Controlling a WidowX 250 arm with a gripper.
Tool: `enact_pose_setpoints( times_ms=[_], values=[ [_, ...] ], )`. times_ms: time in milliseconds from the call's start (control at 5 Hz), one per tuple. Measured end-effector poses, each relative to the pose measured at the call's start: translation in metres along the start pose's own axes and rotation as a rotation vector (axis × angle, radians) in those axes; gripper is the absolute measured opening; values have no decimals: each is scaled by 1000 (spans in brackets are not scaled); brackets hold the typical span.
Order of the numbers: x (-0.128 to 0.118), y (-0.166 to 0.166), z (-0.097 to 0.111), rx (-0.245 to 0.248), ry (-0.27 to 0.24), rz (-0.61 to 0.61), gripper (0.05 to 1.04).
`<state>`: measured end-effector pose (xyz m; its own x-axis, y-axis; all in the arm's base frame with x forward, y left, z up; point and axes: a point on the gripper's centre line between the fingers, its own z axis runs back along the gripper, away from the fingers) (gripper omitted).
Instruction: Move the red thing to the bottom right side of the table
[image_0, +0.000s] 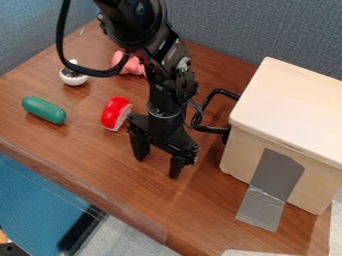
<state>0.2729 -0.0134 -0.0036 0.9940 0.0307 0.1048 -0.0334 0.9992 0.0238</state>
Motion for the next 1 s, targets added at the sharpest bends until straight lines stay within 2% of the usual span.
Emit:
enact_pose_setpoints(
  times_ms=[200,400,600,800,1000],
  values=[
    [1,-1,0,-4,-1,-1,1000],
    [-4,18,14,-32,29,18,1000],
    [7,24,41,-36,-10,22,1000],
    [20,41,59,-24,-53,60,999],
    [31,60,67,5,-77,95,1000]
  ],
)
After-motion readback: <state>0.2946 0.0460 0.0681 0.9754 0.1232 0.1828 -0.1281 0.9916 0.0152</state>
